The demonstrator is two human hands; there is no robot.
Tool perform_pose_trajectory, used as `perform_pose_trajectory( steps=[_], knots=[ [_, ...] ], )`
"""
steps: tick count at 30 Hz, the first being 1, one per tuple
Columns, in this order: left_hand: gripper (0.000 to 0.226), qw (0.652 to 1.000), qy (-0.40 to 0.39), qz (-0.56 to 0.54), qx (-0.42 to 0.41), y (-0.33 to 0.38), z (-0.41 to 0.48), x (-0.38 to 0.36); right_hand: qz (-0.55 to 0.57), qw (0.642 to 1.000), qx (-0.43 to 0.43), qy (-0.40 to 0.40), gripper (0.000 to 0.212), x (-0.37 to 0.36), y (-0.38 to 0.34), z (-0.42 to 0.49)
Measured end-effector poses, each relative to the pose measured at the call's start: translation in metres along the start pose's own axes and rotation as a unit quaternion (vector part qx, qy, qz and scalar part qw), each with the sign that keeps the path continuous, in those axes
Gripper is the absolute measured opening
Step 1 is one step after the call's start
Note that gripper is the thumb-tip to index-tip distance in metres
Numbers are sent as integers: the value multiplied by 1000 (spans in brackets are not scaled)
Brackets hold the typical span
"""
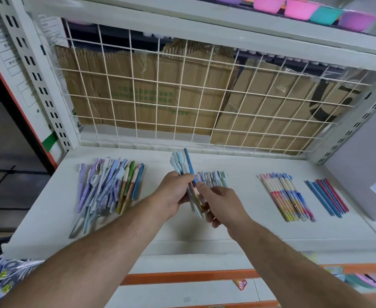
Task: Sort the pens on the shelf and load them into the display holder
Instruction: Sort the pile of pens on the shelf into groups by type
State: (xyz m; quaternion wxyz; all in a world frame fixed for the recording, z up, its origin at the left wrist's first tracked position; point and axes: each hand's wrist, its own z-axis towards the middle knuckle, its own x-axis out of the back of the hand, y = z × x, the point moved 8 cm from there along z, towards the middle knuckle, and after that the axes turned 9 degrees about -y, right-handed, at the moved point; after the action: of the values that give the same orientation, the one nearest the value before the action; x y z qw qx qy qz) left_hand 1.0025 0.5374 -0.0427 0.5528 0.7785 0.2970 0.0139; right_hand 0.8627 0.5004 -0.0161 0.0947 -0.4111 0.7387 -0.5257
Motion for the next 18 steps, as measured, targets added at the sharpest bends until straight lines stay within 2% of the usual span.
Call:
perform_pose_trajectory(
  steps=[3, 6, 12, 18],
  knots=[
    [10, 999, -32, 15, -3, -2, -2, -24, -18, 997, 25, 64, 52, 26, 3, -3],
    [12, 997, -67, 38, 1, -6, -3, -50, -3, 994, 59, 88, 44, 47, 7, -8],
    [10, 991, -108, 76, 27, -28, -3, -120, 68, 988, 113, 78, 13, 107, 32, -14],
    [12, 986, -107, 127, 36, -47, 5, -194, 96, 989, 101, 56, 14, 181, 61, -14]
  ],
)
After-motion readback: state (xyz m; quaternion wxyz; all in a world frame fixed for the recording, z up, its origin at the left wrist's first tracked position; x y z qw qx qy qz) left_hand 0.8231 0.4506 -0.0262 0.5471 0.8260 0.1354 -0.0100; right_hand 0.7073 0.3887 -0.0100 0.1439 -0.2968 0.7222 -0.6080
